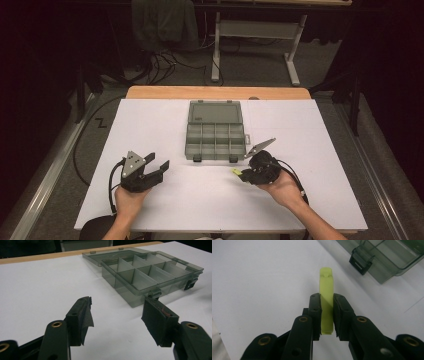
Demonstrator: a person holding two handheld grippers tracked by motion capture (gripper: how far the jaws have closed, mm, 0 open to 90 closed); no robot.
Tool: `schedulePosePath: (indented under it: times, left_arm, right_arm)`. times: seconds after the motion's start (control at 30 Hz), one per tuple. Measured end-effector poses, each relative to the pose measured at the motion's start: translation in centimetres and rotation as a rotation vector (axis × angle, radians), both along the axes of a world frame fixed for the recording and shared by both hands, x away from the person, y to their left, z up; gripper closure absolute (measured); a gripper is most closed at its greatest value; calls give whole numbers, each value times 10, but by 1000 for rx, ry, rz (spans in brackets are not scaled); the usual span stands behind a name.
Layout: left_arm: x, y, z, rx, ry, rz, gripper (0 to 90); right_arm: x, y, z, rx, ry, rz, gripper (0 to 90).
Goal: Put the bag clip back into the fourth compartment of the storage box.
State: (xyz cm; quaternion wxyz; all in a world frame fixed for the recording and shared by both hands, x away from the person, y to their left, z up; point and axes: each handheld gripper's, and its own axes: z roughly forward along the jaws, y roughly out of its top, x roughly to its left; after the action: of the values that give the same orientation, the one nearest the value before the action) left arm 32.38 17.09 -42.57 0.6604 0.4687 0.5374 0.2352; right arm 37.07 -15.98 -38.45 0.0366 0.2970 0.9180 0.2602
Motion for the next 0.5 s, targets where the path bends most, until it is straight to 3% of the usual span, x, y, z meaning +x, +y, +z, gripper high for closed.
schedulePosePath:
  times: [0.5]
  left_arm:
    - [0,0,0,-2,-1,1,400]
  right_arm:
    - [15,-10,11,47,6,-46,800]
